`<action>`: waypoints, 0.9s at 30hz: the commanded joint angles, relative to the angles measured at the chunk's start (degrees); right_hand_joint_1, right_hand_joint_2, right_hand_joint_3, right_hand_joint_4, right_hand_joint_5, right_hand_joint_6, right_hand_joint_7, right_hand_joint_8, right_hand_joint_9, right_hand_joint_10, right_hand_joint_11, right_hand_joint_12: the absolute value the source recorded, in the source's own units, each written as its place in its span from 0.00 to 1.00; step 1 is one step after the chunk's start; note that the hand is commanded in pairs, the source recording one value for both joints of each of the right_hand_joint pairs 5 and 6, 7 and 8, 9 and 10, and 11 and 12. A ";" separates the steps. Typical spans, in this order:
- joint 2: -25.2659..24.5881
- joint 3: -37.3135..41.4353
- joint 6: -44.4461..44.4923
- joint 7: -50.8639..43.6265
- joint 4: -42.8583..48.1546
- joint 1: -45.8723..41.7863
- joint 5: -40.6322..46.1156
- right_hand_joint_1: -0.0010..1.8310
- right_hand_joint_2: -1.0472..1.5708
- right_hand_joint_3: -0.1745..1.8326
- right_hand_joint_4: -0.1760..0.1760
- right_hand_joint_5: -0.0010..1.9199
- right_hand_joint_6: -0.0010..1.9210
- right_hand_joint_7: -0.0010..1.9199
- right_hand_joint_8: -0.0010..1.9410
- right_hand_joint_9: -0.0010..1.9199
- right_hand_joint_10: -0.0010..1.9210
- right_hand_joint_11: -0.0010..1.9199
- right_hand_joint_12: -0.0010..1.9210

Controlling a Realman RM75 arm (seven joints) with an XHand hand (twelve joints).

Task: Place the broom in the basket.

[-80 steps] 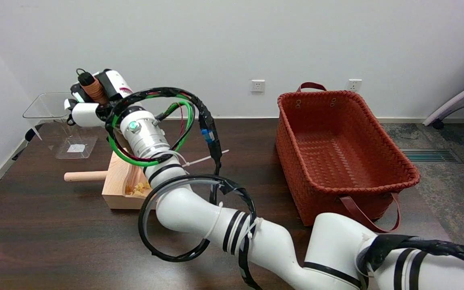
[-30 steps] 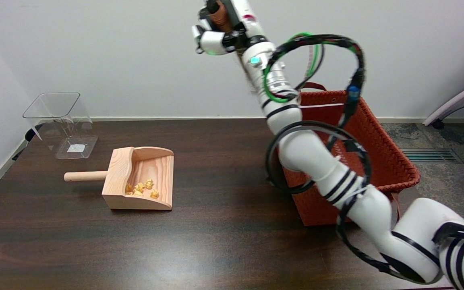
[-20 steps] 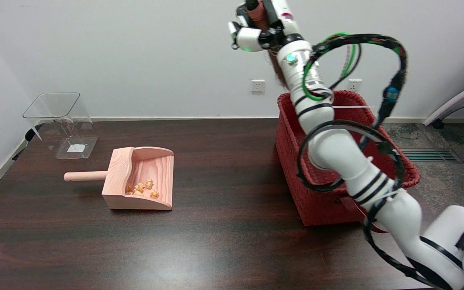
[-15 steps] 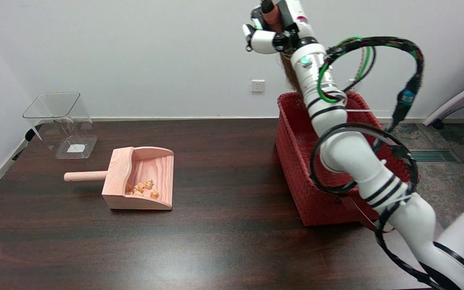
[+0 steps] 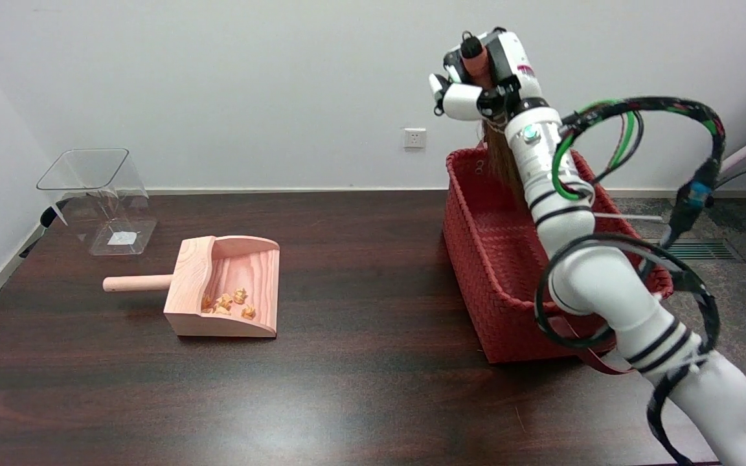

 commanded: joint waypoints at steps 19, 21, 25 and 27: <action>-0.06 0.58 7.04 4.49 -8.61 -20.07 -0.36 0.74 0.78 0.46 0.50 1.00 1.00 1.00 0.99 1.00 1.00 1.00 1.00; 0.01 -0.52 8.07 7.34 -6.76 -19.56 -1.12 0.74 0.78 0.46 0.50 1.00 1.00 1.00 0.99 1.00 1.00 1.00 1.00; -0.27 -2.49 10.21 11.81 -1.92 -18.22 -2.10 0.74 0.78 0.45 0.50 1.00 1.00 1.00 0.99 1.00 1.00 1.00 1.00; -1.00 -3.00 10.75 12.95 -0.09 -17.47 -2.10 0.74 0.78 0.45 0.50 1.00 1.00 1.00 0.99 1.00 1.00 1.00 1.00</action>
